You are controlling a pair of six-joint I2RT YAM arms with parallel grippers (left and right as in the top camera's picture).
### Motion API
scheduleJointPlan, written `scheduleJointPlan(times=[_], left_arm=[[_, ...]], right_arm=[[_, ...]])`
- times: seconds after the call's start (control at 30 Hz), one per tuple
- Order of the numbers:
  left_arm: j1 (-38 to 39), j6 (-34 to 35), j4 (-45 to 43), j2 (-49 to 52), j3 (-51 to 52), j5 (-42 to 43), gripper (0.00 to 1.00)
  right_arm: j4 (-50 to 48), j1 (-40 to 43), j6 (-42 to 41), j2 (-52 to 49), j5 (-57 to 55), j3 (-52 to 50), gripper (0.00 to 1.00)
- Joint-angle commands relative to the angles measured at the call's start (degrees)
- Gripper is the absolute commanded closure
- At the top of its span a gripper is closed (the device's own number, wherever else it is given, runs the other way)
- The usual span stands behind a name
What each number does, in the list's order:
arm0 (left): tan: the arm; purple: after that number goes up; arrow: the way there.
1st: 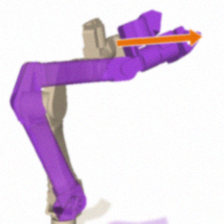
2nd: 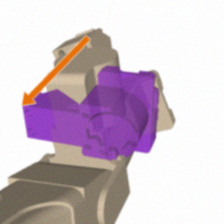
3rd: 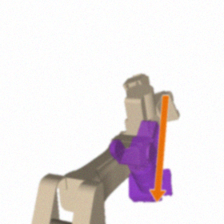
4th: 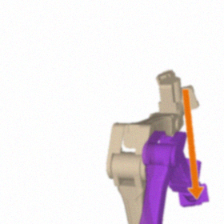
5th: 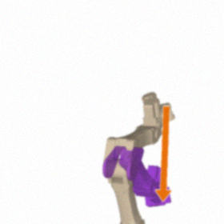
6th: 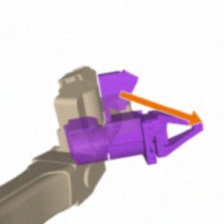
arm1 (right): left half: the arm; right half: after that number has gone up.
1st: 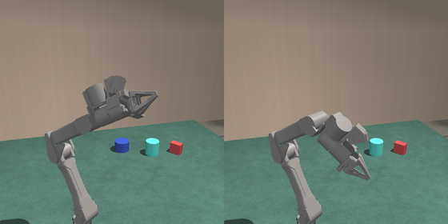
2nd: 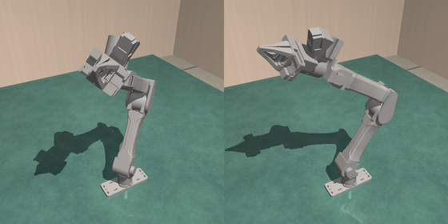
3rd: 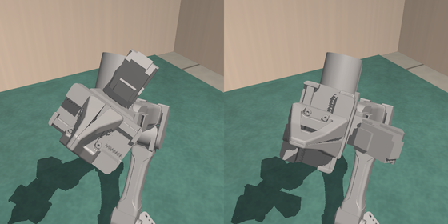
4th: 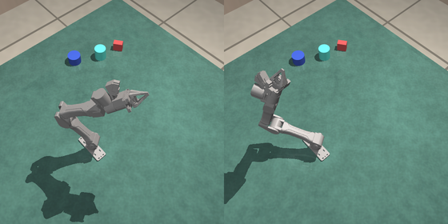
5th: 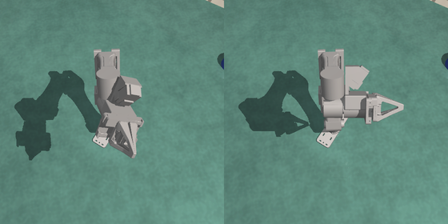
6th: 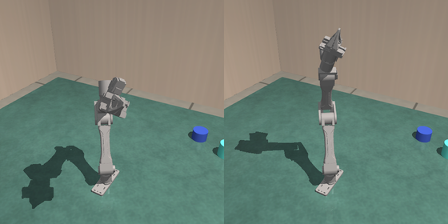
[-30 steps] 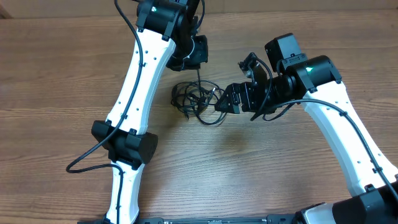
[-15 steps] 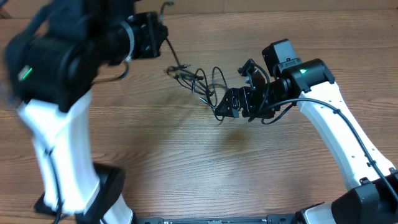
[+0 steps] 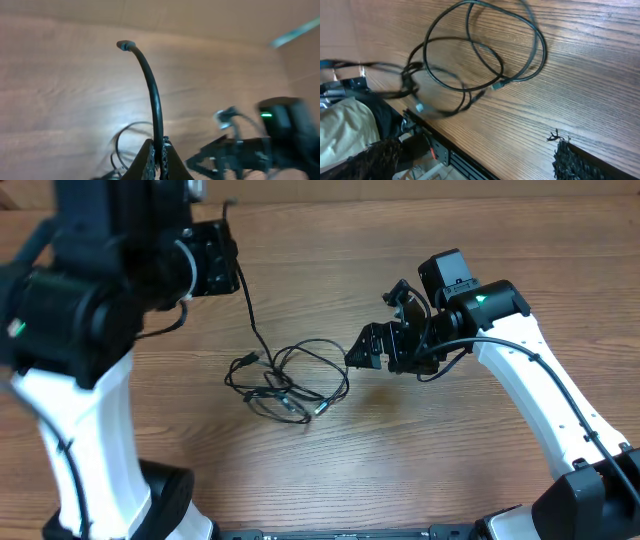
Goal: Untangle cables
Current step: 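Lift the held cable end with the left gripper, pulling it up and left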
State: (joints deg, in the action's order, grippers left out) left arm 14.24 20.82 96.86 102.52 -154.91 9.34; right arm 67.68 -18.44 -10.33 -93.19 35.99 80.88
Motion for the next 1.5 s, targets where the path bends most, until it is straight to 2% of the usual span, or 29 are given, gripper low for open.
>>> scheduleJointPlan(times=[0.0,0.2,0.33,0.5,0.63,0.8,1.0,1.13,1.3,1.47], left_arm=[[-0.2,-0.3,-0.9,3.4,4.6,-1.9,0.96],[-0.2,-1.6,-8.7,6.4,5.1,-1.2,0.96],[-0.5,-1.4,-16.7,5.4,1.7,5.0,0.96],[-2.3,3.1,-23.7,2.2,-5.7,7.6,0.96],[-3.5,3.2,-23.2,-0.6,-8.7,6.4,0.96],[-3.4,3.2,-14.9,-1.1,-8.3,-3.4,0.96],[-3.3,3.2,-5.4,3.2,-6.3,-3.4,0.96],[-3.4,0.9,-7.2,5.0,-6.1,2.1,0.96],[-3.4,0.8,-16.3,2.8,-6.5,13.6,0.96],[-3.4,0.4,-20.2,0.2,-6.5,17.7,0.96]], right_arm=[[0.1,-0.3,-1.7,-0.1,0.1,-0.3,0.00],[1.2,-0.3,-1.7,-0.1,0.1,-0.3,0.00],[1.8,-0.3,-1.7,-0.1,0.1,-0.3,0.00],[1.9,-0.3,-1.7,-0.1,0.0,-0.3,0.00],[1.7,-0.3,-1.6,-0.1,0.0,-0.3,0.00],[0.5,-0.3,-1.4,-0.1,0.0,-0.3,0.00],[0.5,-0.3,-1.5,-0.1,0.0,-0.3,0.00],[1.2,-0.3,-1.5,-0.1,0.0,-0.3,0.00],[2.4,-0.3,-1.5,-0.1,0.0,-0.3,0.00],[2.4,-0.3,-1.5,-0.1,0.0,-0.3,0.00]])
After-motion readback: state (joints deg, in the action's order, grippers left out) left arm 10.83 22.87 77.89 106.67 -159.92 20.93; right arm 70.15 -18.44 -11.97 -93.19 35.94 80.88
